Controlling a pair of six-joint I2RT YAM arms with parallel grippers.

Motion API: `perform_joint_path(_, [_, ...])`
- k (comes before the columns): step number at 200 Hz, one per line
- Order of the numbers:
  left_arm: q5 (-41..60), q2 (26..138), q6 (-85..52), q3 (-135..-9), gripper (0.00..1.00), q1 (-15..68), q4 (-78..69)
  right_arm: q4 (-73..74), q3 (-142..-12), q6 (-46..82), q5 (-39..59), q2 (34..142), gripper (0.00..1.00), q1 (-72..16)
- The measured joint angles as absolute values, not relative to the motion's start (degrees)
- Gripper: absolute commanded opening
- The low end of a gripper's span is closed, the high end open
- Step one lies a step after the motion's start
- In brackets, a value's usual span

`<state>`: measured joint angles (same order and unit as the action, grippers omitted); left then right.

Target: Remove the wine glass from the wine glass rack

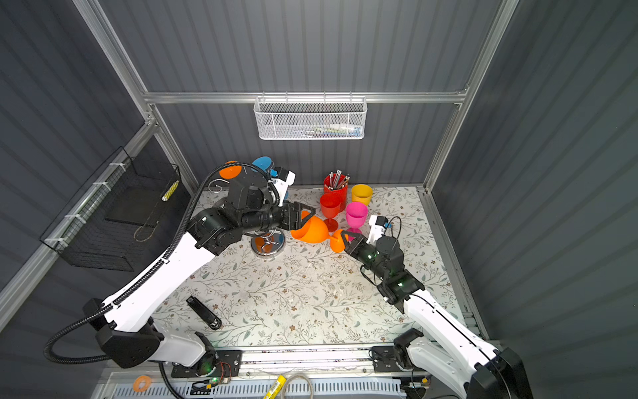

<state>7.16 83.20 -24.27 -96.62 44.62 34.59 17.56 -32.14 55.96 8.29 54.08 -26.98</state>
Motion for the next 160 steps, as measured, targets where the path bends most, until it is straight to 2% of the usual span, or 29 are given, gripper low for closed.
perform_joint_path(160, [8.3, 80.5, -24.9, -93.8, 0.67, 44.6, 33.9, 17.8, -35.3, 53.8, 4.9, 61.8, 0.00, -26.4])
